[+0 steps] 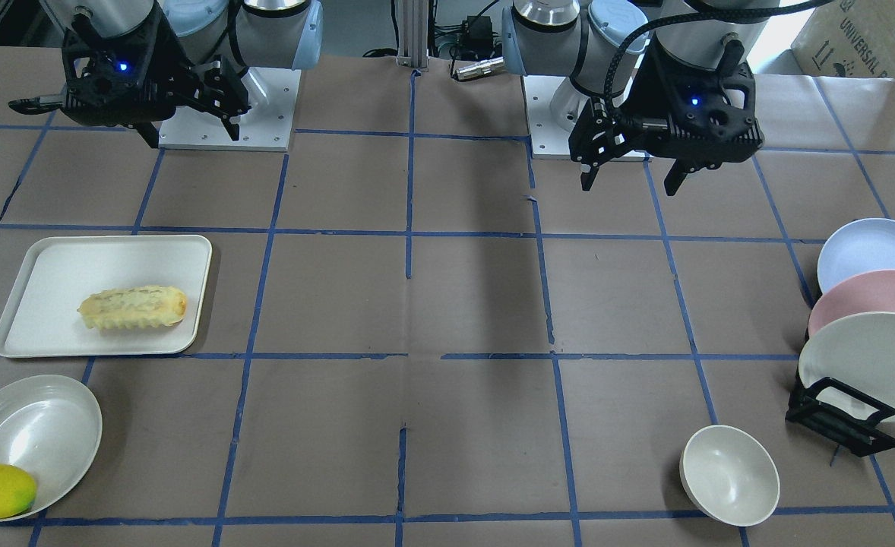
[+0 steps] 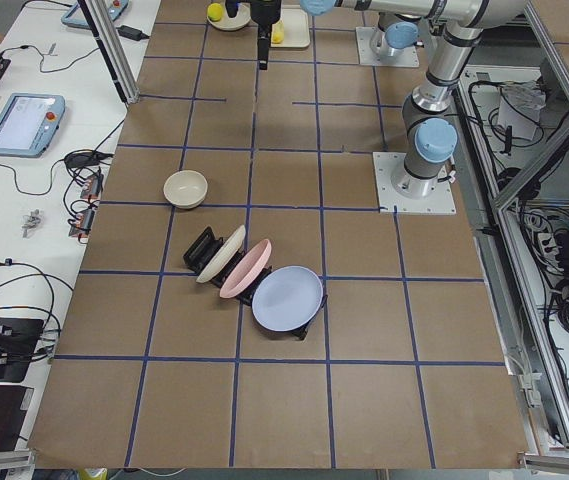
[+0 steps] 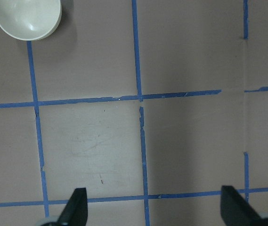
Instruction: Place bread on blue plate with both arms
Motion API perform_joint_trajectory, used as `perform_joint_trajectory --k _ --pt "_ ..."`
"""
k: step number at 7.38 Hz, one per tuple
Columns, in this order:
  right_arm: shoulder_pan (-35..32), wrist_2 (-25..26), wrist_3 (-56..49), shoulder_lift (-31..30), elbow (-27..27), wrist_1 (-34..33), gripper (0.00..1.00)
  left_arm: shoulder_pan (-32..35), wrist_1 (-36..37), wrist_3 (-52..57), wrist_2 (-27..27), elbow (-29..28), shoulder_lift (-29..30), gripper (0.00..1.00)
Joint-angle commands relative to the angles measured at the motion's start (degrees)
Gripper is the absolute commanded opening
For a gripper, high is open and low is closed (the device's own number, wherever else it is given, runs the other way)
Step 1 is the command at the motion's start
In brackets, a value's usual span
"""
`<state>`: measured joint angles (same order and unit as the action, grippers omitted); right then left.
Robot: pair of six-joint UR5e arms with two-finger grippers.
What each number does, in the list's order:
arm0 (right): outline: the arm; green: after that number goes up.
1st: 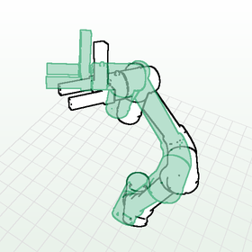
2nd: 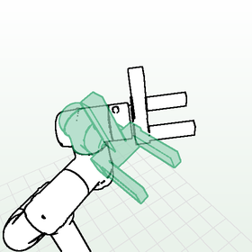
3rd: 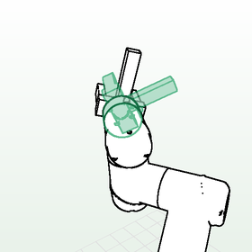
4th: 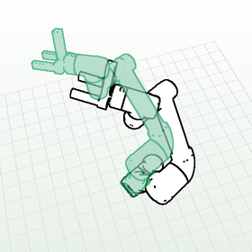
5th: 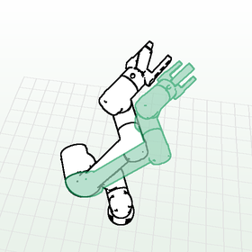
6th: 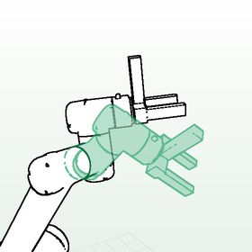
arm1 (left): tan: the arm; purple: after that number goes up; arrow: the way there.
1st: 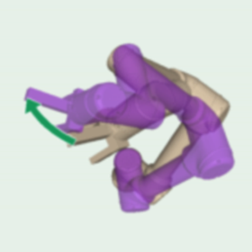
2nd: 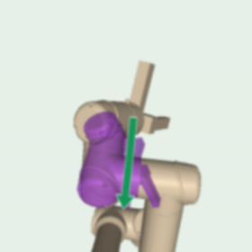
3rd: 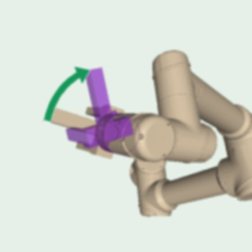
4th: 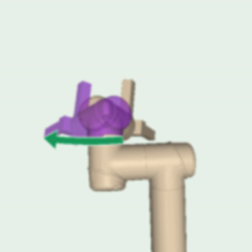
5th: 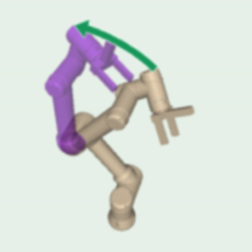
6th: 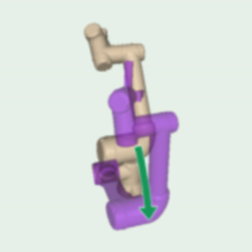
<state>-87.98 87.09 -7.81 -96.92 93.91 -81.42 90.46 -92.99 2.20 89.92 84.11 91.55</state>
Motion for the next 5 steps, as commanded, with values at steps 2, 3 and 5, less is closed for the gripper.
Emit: perform_joint_trajectory --k 2,3,5 --pt "-0.26 -0.08 -0.01 -0.37 0.14 0.03 1.0 0.68 -0.79 0.25 0.34 -0.8 0.47 1.0" --pt "0.0 0.1 -0.01 -0.38 0.14 -0.06 1.0 -0.19 -0.97 0.61 0.52 -0.62 0.55 1.0" --pt "-0.26 0.01 -0.1 -0.38 0.22 -0.06 1.0 -0.72 -1.93 0.79 0.7 0.95 0.3 1.0"
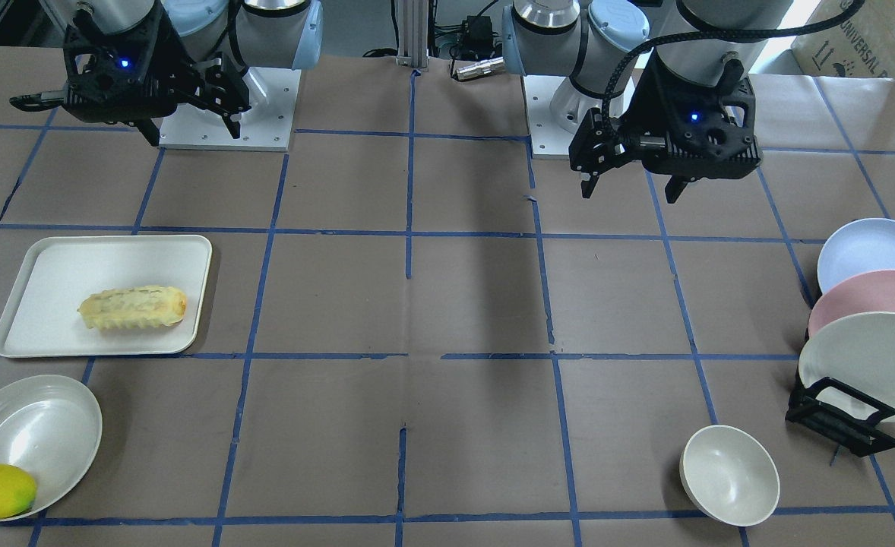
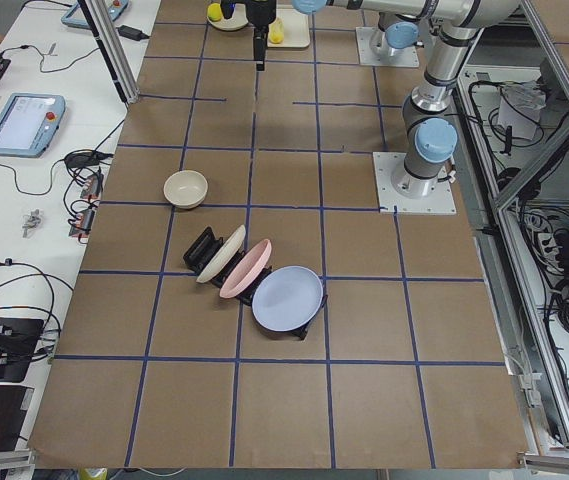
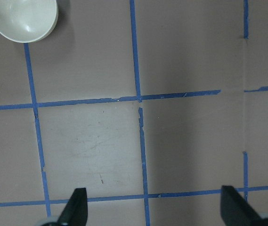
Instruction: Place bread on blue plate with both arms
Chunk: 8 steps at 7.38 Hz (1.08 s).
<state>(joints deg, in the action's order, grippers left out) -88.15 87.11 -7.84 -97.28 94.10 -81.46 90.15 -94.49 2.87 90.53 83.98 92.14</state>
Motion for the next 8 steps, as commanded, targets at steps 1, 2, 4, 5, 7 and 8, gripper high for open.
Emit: perform_joint_trajectory --k 1,2,4,5,7,8 --pt "-0.1 -0.01 -1.72 -0.02 0.12 0.08 1.0 -2.5 0.26 0.64 1.21 1.79 -0.38 1.0" --pt "0.6 0.08 -7.48 0.16 0.21 -2.45 1.0 -6.27 -0.6 5.17 2.79 1.97 -0.38 1.0" --pt "4.19 5.23 -22.38 0.07 1.08 -3.69 1.0 -18.98 -8.04 9.49 0.63 0.58 -0.21 1.0" --pt "5.95 5.79 -33.27 0.16 5.18 -8.75 1.0 -25.22 -10.69 18.22 -3.05 0.22 0.49 1.0" --pt "11.13 5.53 -41.78 0.07 15.37 -20.17 1.0 -36.49 -14.39 29.49 -2.91 0.13 1.2 1.0" --pt "12.37 5.44 -45.38 0.16 17.85 -23.1 1.0 -40.45 -14.41 34.95 -1.78 0.22 1.29 1.0"
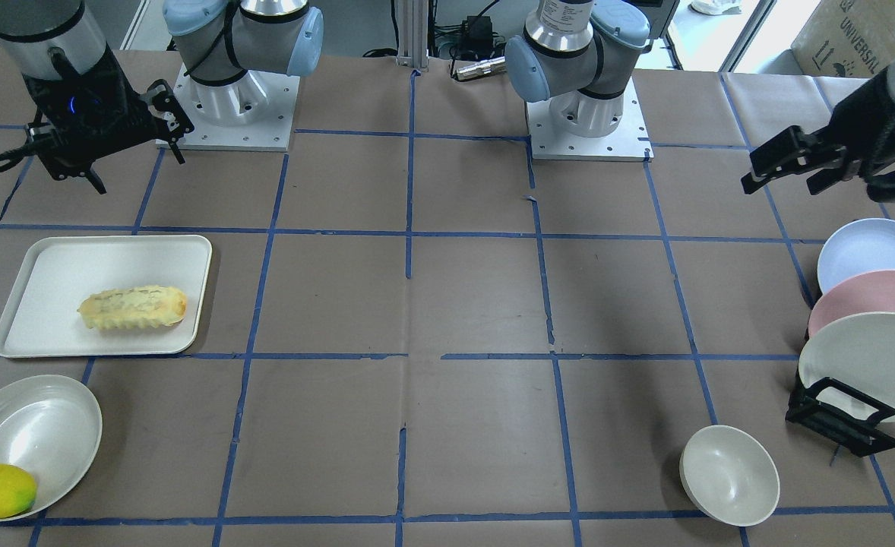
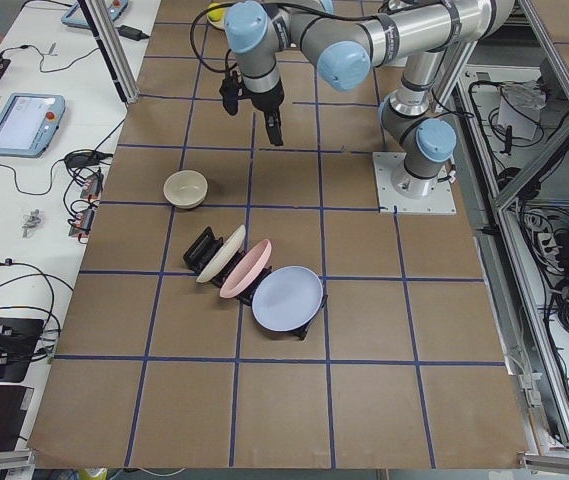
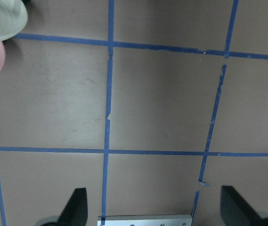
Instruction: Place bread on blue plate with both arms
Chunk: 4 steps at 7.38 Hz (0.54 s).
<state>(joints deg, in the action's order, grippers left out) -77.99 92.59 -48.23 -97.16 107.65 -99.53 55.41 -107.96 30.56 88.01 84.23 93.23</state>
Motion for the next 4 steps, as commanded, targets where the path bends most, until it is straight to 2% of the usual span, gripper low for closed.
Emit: perform_joint_trajectory --k 1,2,4 --pt "2.67 -0.47 -10.6 0.3 6.32 -9.41 1.0 -10.71 -0.76 12.8 1.89 -0.29 1.42 1.0" --pt "2.85 -0.31 -17.53 0.22 9.65 -13.55 1.0 -15.98 -0.5 18.08 1.99 -1.6 4.39 1.0" --pt "3.72 -2.31 -22.59 0.39 15.46 -24.68 1.0 -19.89 -0.67 25.74 5.23 -9.3 14.12 1.0"
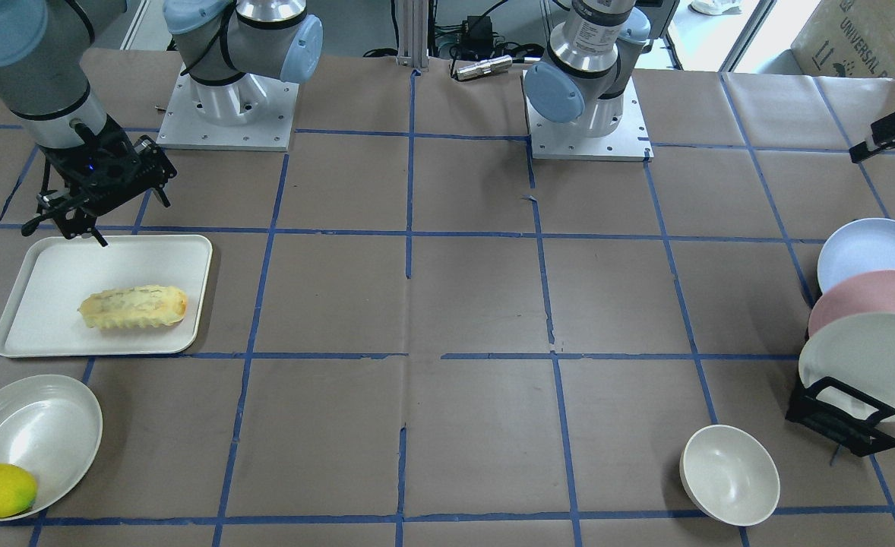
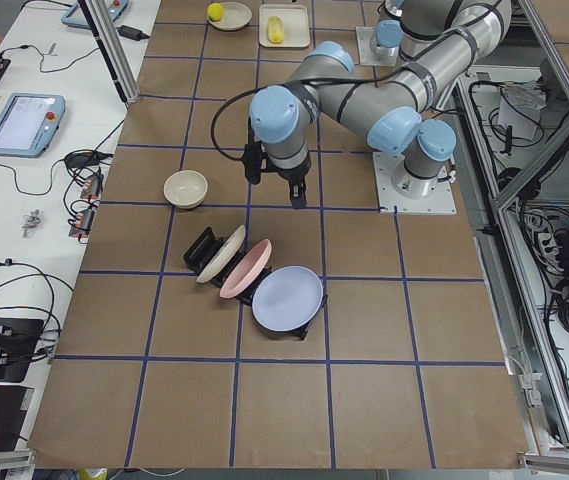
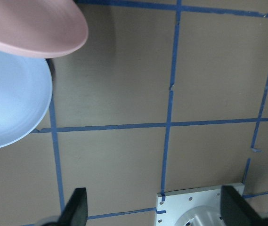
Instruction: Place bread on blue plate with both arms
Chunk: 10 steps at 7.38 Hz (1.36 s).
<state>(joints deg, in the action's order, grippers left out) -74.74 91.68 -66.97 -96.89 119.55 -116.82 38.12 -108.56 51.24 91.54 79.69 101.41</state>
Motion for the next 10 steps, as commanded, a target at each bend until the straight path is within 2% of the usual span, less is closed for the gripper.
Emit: perform_joint_trajectory --k 1,2,3,4,7,8,10 --pt "0.56 -1.68 -7.35 0.38 4.89 -9.72 1.0 -5.05 -0.59 9.18 1.71 -10.29 11.47 1.0" --pt "1.09 -1.33 -12.61 2.56 5.08 -13.75 1.0 -8.12 -1.55 13.49 1.71 -14.43 17.1 1.0" --pt "1.26 -1.07 -17.97 7.02 5.78 -21.1 1.0 -9.28 -1.65 14.14 1.71 -17.95 22.37 1.0" --pt "1.35 -1.06 -19.5 10.37 7.0 -25.7 1.0 -9.38 -1.74 16.93 1.71 -21.21 25.39 1.0" --pt "5.57 -2.12 -21.54 13.99 8.69 -28.46 1.0 -7.54 -0.95 20.12 1.53 -28.25 33.65 1.0" --pt "5.57 -2.03 -20.32 17.4 9.03 -31.16 0.99 -6.75 -0.86 20.12 1.53 -29.92 36.11 1.0" --pt "5.84 -2.03 -19.17 18.93 10.0 -32.24 0.99 -4.3 -0.77 20.12 0.84 -34.66 40.69 1.0"
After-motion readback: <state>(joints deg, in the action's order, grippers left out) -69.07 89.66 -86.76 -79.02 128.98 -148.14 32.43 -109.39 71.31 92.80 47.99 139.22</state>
